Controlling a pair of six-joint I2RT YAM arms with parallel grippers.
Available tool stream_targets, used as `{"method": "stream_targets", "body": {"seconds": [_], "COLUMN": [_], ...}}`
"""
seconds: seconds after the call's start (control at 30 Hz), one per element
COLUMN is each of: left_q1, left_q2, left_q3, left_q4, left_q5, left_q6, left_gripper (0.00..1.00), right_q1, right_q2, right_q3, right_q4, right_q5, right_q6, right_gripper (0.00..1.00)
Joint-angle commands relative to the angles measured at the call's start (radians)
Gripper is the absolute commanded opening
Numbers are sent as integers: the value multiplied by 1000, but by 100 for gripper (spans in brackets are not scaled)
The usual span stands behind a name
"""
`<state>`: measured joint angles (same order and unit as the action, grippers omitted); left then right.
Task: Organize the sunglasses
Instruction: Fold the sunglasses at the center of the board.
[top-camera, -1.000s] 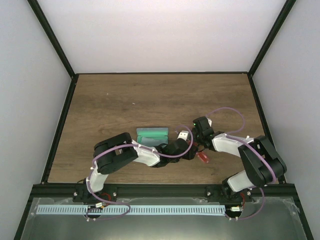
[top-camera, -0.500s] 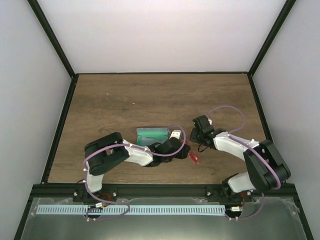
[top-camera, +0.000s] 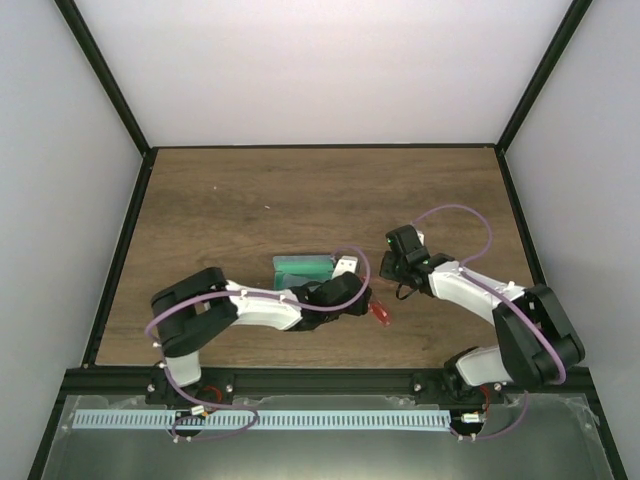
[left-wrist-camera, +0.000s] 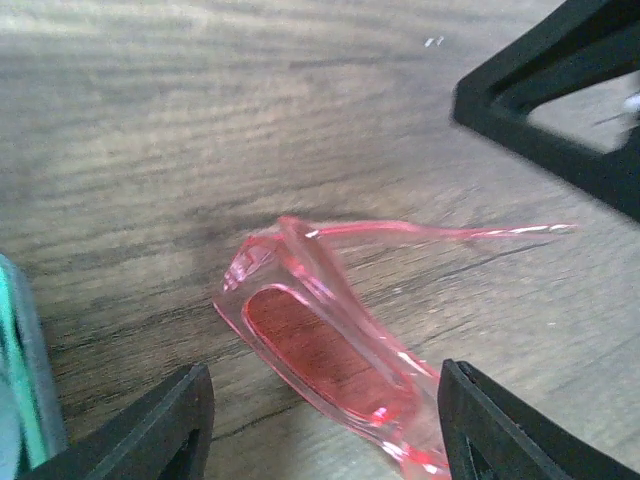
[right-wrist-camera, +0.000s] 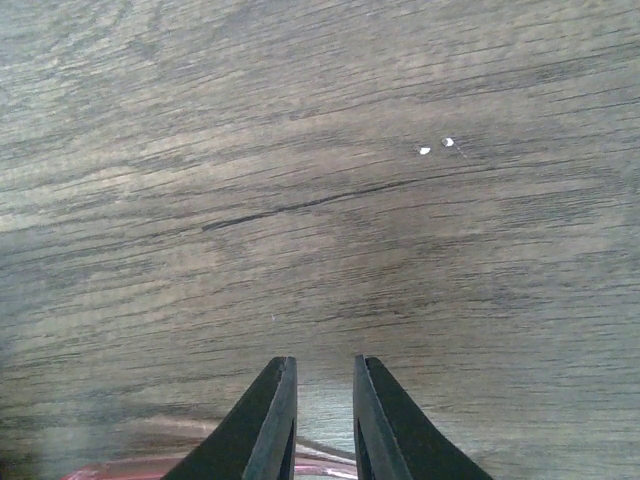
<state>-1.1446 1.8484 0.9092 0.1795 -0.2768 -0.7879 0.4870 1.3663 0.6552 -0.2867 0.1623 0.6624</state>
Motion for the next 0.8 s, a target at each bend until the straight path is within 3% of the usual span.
{"method": "stream_targets", "body": {"seconds": [0.0,0.17,0.3,0.47,0.63,0.77], "left_q1": [-29,-58,-71,-119,-126,-125], "left_q2": [-133,-297,-411,-577,-814,-970], "left_q3": [-30,-115,-165,-223,-346,-396], "left_q4": [-54,-102,-142,-242,-273,-326], "left_q5": [-101,-188,-240,-384,-451,-511], "left_q6": [29,33,26,4,10,24], "left_gripper": [65,71,72,72,74,75], "right_q1": [-1,-14,-16,-16,-16,-16], "right_q2": [2,-36,-65,-52,-49,-11], "right_q3": [38,28,39,90,117,130], "right_q4": [-17,-33,-42,-85,-93,-68], "right_q5": [8,-7,-39,-65,-133,-152], "right_q6": [-23,-34,-50,-109,-221,-305], "right_gripper": [18,19,26,48,96,100]}}
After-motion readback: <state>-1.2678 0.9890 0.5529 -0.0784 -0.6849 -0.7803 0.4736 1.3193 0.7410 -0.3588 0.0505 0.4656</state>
